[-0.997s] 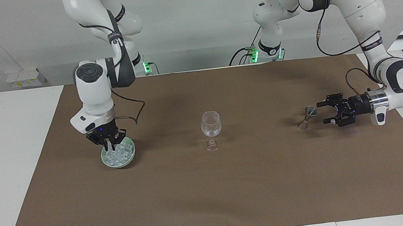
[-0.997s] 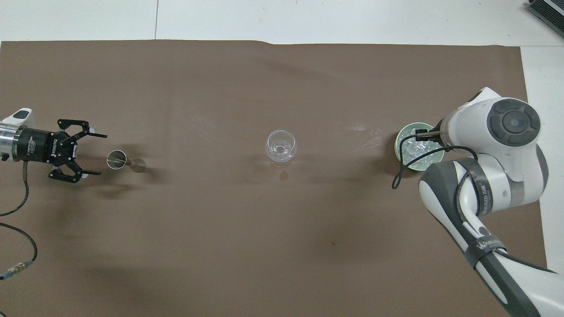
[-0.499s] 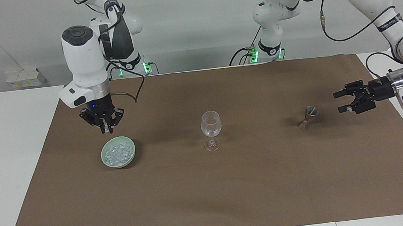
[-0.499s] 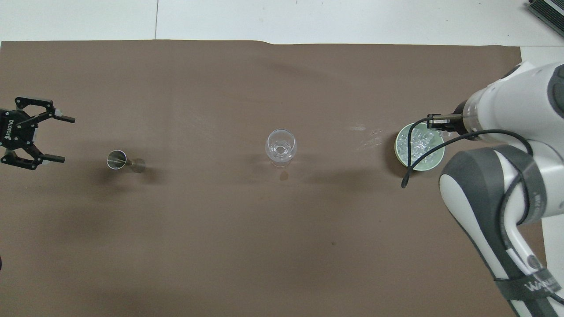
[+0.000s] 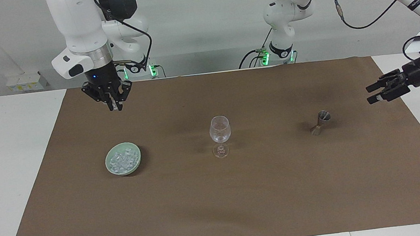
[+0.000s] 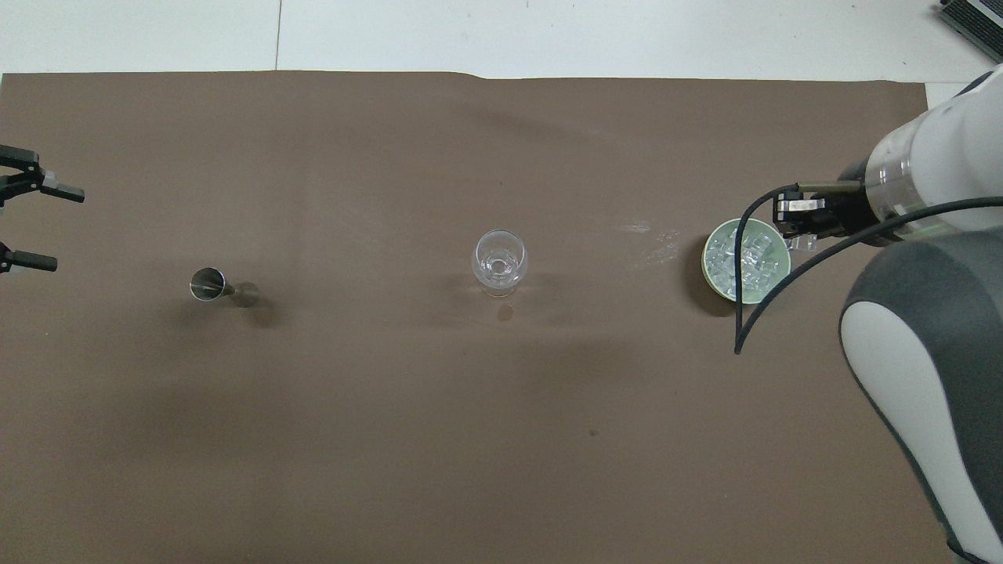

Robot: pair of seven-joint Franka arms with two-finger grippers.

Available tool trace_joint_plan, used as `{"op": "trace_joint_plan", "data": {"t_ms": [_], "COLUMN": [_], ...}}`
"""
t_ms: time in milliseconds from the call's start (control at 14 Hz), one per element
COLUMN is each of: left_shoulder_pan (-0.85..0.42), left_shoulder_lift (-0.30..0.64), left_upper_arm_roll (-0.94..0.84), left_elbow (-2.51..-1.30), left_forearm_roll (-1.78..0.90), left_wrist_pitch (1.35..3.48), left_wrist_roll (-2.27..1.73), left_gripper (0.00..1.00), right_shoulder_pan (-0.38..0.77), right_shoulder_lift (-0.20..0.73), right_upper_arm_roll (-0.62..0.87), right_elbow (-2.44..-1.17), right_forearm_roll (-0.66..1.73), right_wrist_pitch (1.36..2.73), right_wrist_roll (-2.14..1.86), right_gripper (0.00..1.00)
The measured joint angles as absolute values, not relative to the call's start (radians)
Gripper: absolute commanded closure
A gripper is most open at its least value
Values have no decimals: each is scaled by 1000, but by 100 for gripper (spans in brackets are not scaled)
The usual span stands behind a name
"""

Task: Pour wine and add ice with both arms
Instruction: 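Lift the ice from the container with the right gripper toward the glass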

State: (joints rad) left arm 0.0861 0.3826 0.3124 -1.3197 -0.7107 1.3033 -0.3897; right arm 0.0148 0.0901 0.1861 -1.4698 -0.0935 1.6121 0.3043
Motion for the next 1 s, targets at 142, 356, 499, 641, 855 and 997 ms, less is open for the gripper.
{"op": "trace_joint_plan", "data": {"t_ms": [142, 356, 499, 641, 855, 997], "left_shoulder_pan": [77, 70, 70, 69, 68, 67], "left_shoulder_lift": [361, 316, 279, 237, 183, 154], "left_upper_arm_roll": [303, 281, 247, 198, 94, 29], "left_elbow": [-1292, -1279, -1277, -1276, -1275, -1275], "left_forearm_roll": [-669, -586, -524, -449, -315, -243], "left_wrist_pitch": [1303, 1303, 1303, 1305, 1322, 1324], "left_wrist_roll": [-363, -275, -238, -230, -228, -226], "left_gripper": [0, 0, 0, 0, 0, 0], "right_shoulder_pan": [15, 15, 15, 14, 14, 15], "right_shoulder_lift": [116, 143, 154, 176, 215, 242], "right_upper_arm_roll": [214, 252, 276, 307, 371, 418], "right_elbow": [-1427, -1400, -1389, -1364, -1341, -1328], "right_forearm_roll": [-93, -93, -93, -93, -93, -102], "right_wrist_pitch": [1595, 1593, 1593, 1593, 1593, 1599], "right_wrist_roll": [346, 390, 403, 428, 476, 526], "right_gripper": [100, 100, 100, 100, 100, 100]}}
